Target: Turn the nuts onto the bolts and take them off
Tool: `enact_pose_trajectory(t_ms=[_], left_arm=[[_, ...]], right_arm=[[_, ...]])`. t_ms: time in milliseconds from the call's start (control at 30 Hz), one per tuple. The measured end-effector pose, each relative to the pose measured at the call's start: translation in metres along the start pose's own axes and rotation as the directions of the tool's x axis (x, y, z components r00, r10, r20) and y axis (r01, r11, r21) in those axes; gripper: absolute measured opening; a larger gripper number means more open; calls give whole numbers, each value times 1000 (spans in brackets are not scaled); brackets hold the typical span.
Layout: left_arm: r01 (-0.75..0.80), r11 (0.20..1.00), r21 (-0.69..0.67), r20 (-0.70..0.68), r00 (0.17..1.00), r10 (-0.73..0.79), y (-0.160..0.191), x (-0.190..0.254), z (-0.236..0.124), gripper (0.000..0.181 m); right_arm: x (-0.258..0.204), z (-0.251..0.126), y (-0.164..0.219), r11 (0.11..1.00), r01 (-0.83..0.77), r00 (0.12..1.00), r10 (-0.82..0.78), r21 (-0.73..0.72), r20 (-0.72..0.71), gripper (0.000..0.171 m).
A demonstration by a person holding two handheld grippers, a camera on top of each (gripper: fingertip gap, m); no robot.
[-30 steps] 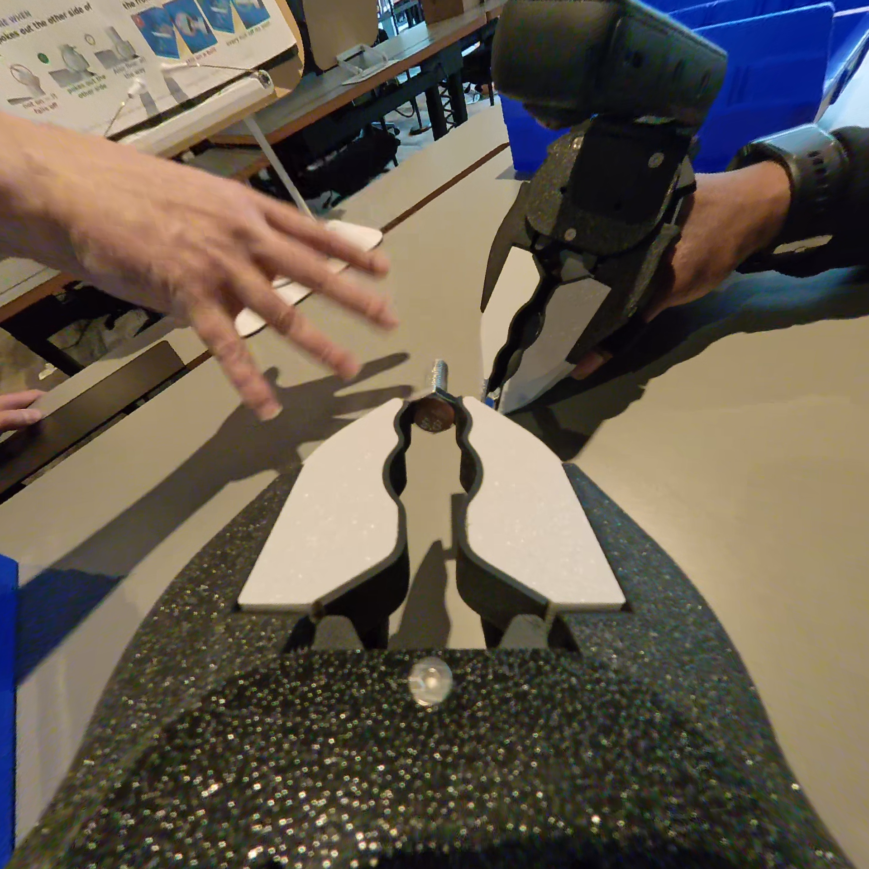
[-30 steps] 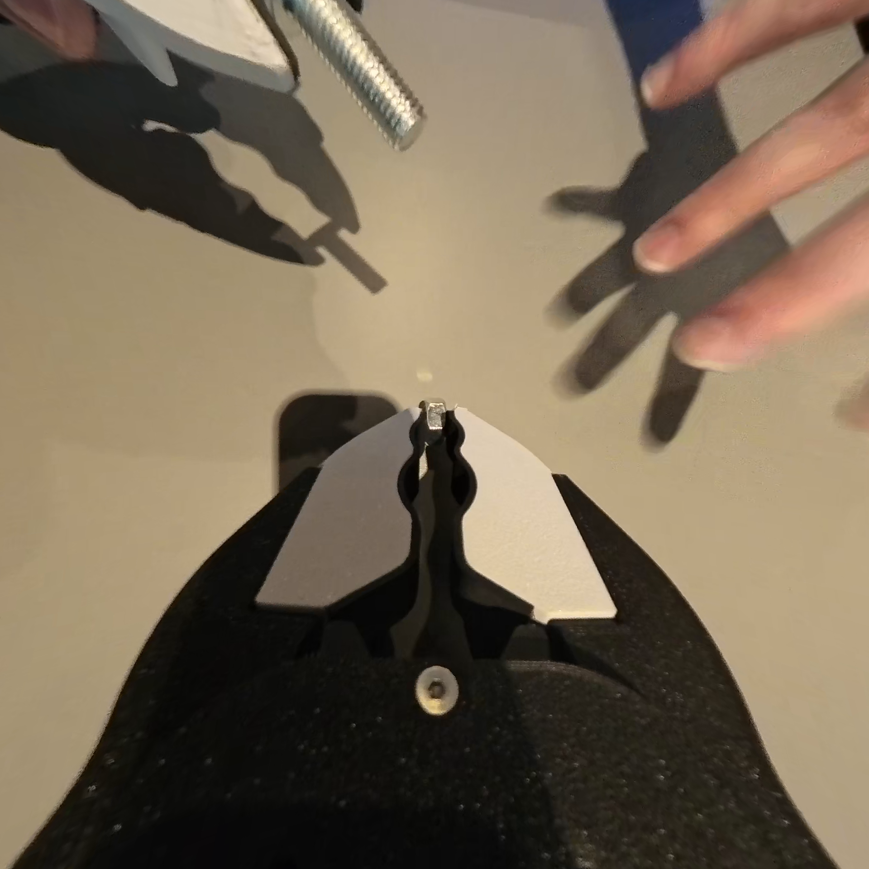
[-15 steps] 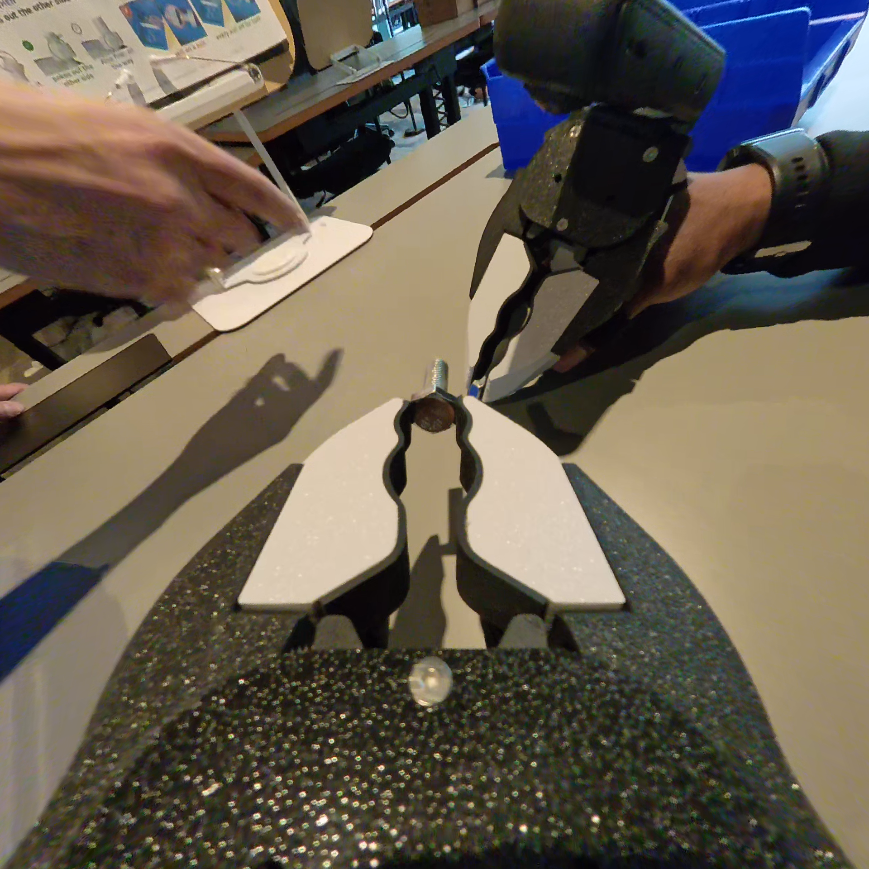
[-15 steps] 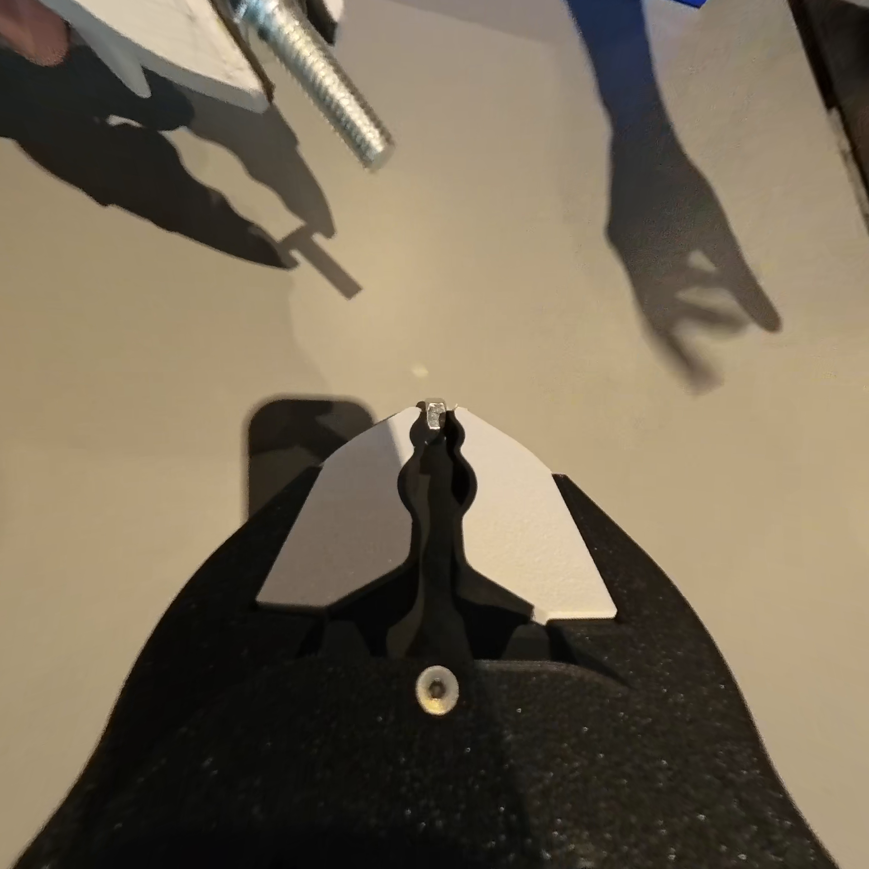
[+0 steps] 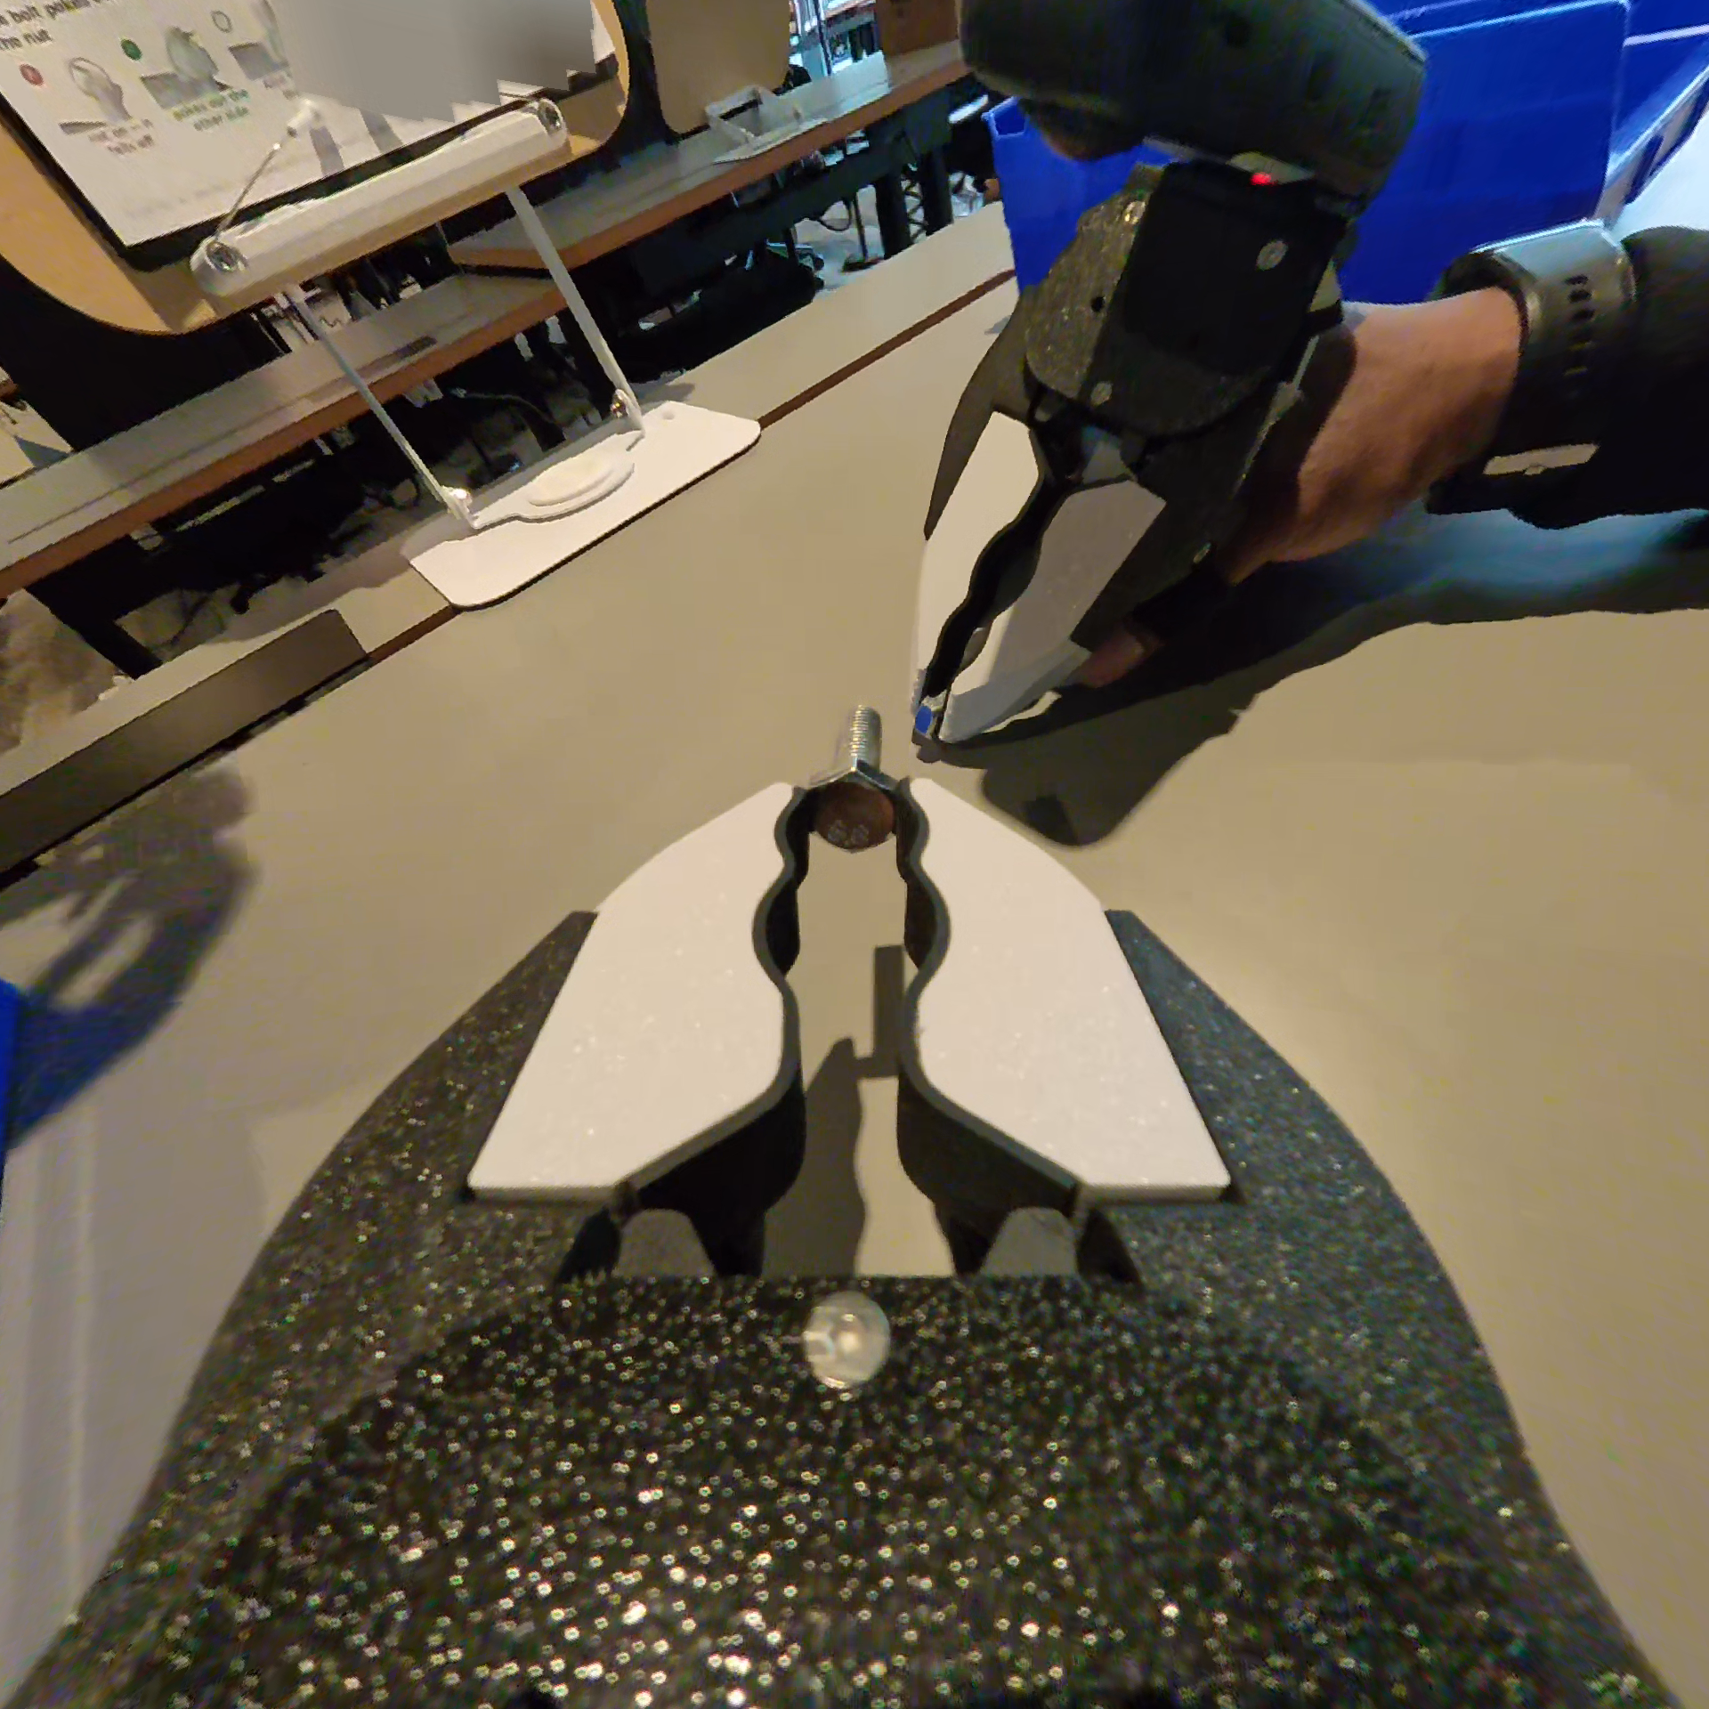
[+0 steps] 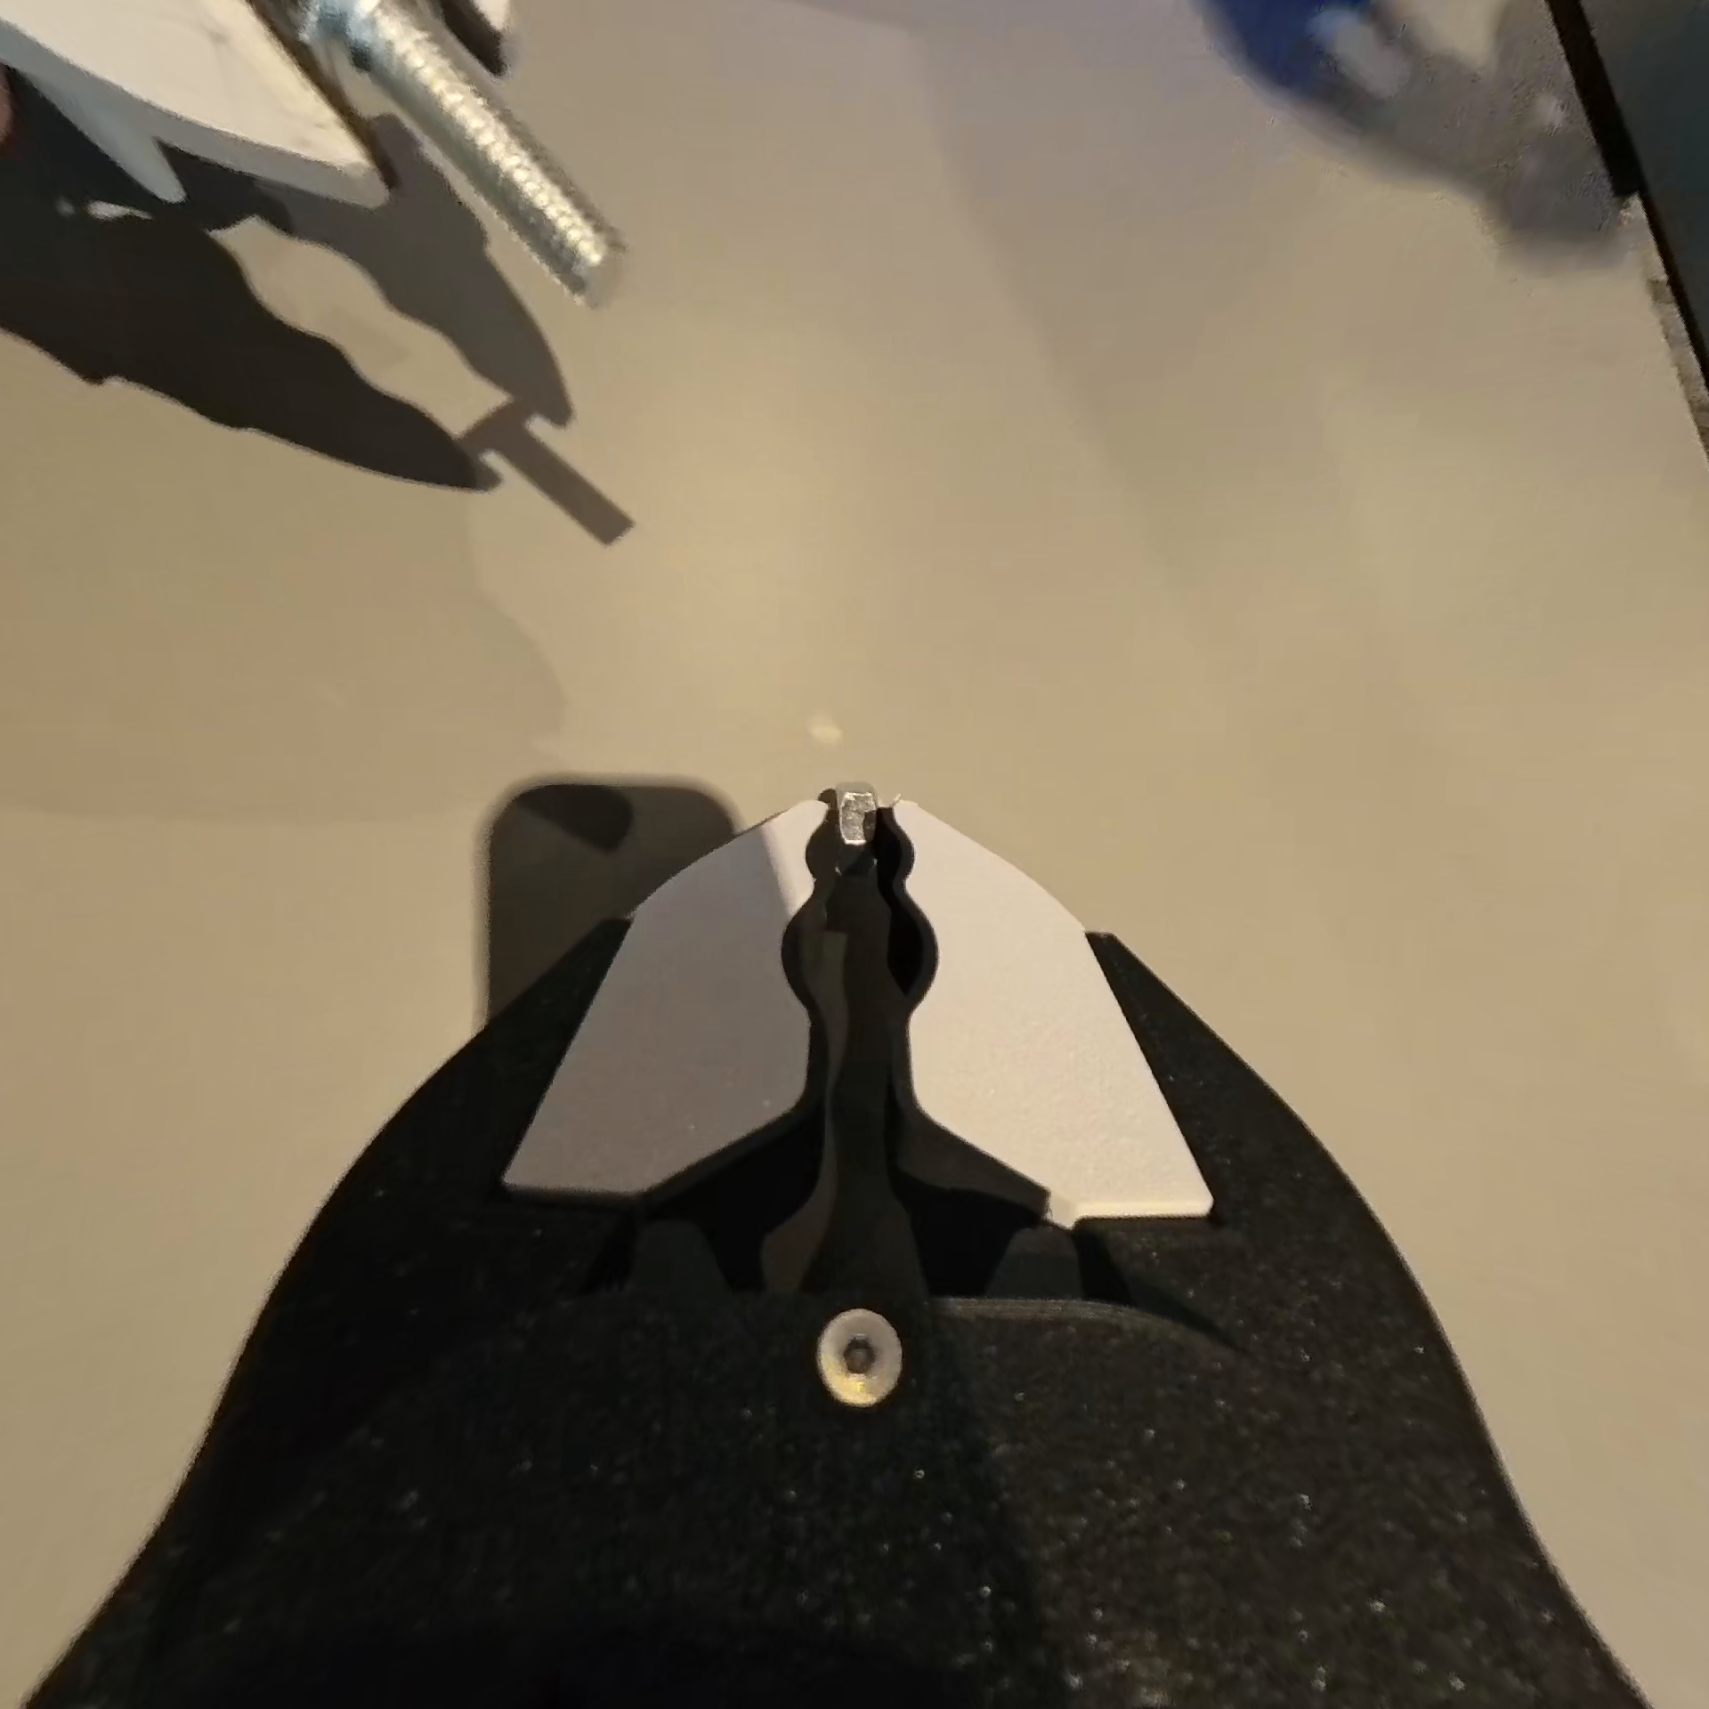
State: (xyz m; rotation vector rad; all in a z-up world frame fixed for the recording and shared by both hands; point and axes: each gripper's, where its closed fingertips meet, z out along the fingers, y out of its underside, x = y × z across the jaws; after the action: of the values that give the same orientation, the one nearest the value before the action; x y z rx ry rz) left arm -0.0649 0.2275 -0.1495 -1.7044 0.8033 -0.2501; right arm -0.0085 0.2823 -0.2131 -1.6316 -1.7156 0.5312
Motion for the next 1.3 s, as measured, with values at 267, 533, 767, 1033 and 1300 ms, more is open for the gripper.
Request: enact_pose_trajectory(t_ms=[267,533,767,1033,1300], left_arm=[[3,1000,-16,28,1000,-3,3,-3,0,17],[-8,1000,-7,89,996,8,-2,-10,-1,17],[19,999,-40,40,999,-18,5,-7,5,17],[13,999,-40,-9,1000,-14,3,3,9,17],[41,999,-35,-10,999,-41,4,2,8,17]], right_arm=[[1,0,1,1000,-8,1000,8,-4,-6,8],[11,-3,1,998,59,988,-60,-9,-143,8],[15,-5,2,999,34,988,-32,8,-152,8],[23,-12,1,998,-18,985,27,55,-171,8],[53,-51,-2,981,-80,944,132,178,-302,8]])
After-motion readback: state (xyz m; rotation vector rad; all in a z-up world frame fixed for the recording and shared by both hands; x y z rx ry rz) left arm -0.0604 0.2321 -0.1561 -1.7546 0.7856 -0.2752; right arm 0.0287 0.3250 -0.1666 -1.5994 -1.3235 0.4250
